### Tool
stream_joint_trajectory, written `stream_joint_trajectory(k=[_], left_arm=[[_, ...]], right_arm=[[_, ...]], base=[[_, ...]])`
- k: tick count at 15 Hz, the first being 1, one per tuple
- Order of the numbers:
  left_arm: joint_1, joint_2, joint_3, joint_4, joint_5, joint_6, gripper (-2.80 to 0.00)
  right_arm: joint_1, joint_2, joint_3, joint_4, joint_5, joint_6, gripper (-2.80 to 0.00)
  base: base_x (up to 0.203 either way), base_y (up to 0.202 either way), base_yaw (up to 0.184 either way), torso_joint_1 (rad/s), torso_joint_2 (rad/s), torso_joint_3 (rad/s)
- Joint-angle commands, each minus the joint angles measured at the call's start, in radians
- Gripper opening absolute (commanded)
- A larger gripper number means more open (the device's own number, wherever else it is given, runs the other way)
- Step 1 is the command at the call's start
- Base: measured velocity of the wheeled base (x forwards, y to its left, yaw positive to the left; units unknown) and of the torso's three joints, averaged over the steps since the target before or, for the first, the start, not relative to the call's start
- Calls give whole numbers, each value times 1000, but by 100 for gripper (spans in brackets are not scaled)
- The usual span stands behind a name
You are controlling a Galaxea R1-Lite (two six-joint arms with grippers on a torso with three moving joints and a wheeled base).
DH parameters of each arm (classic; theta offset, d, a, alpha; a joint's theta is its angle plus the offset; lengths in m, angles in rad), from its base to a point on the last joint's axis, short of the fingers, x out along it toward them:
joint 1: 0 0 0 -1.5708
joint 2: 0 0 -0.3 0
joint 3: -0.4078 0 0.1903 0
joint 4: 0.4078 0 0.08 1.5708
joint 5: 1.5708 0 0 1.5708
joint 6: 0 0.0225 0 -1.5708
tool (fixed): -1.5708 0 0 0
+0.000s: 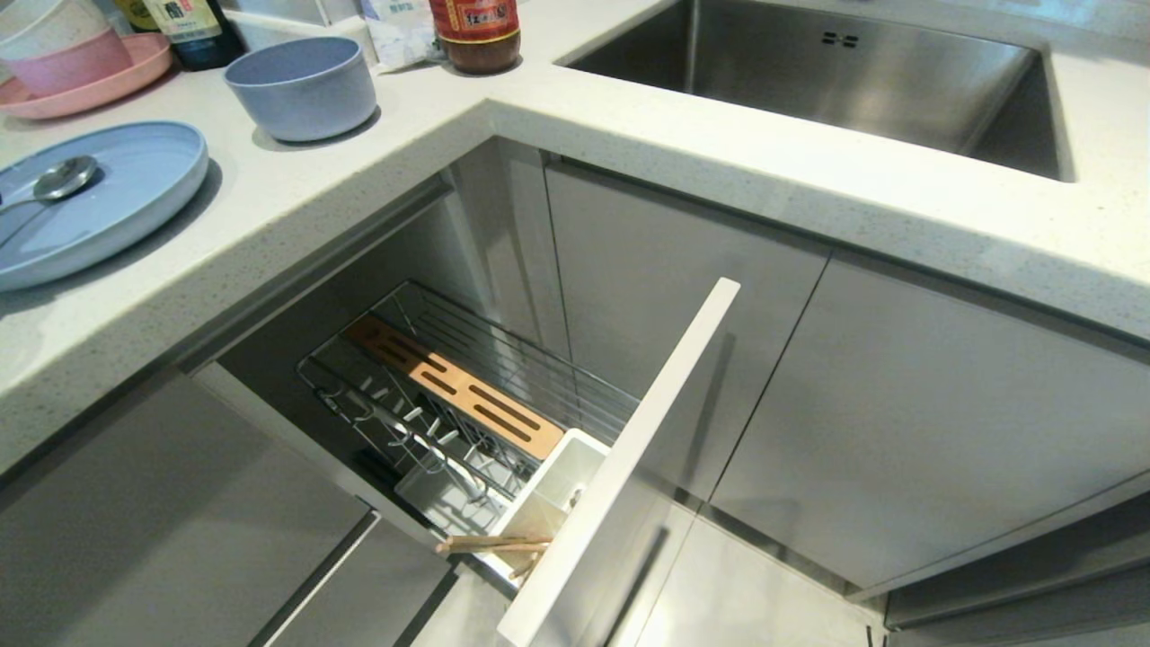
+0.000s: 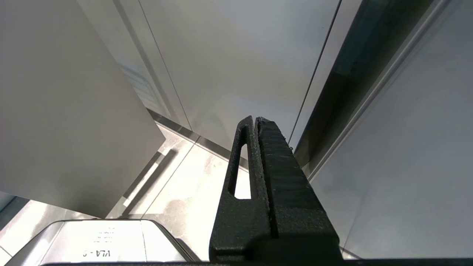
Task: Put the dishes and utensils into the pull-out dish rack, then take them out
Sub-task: Pick up the spoon and place it in the cupboard
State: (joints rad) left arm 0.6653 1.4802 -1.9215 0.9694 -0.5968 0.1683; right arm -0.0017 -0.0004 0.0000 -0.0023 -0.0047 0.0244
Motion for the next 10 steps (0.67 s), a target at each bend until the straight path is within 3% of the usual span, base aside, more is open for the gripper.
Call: stream_joint_trajectory(k=[1, 6, 10], left_arm=[[-6, -1, -1, 3, -21, 0, 0], [-9, 3, 0, -46, -91, -6, 0], [-12, 26, 1, -49, -93, 1, 0]], right_arm=[[0, -3, 2, -1, 0, 0, -280], [0, -4, 2, -1, 0, 0, -280], [0, -3, 2, 0, 0, 0, -280]], base=[[0, 0, 0, 0, 0, 0], [0, 0, 0, 0, 0, 0], [0, 0, 0, 0, 0, 0]])
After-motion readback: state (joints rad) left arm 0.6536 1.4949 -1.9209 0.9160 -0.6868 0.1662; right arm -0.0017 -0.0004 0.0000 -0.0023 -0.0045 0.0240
